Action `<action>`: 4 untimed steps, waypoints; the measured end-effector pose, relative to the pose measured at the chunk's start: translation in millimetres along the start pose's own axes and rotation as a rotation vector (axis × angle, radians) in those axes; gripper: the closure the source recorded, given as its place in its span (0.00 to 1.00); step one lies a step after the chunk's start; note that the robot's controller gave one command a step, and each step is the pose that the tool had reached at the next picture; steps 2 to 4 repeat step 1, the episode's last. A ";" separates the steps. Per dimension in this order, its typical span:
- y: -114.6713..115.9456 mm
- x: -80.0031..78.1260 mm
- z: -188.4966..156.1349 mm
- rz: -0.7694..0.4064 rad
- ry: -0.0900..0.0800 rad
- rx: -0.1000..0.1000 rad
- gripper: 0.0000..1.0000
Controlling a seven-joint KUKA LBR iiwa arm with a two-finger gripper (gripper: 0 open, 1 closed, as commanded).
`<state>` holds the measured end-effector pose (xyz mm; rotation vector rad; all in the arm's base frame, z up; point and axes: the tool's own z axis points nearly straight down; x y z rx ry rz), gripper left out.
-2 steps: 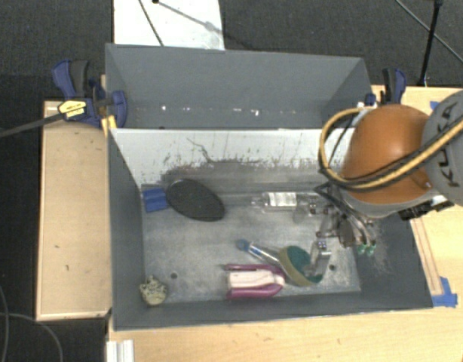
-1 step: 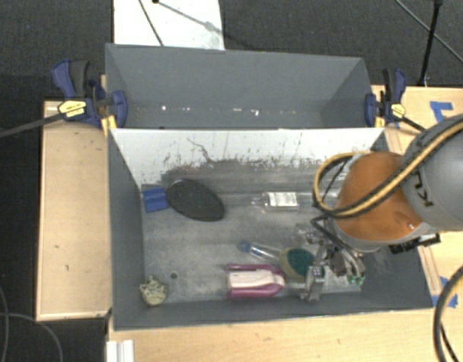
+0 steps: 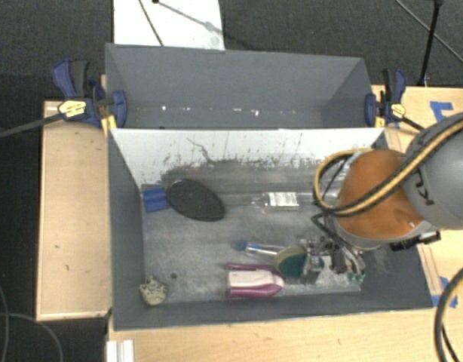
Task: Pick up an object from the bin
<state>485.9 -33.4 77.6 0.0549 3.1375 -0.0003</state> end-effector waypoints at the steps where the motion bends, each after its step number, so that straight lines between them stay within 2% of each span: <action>1: -6.5 -4.4 -134.2 -0.059 -0.007 0.000 1.00; 4: -6.5 -4.4 -134.2 -0.059 -0.007 0.000 1.00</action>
Offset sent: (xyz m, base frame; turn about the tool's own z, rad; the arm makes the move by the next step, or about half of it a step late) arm 0.0014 -0.0061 0.1295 -0.0617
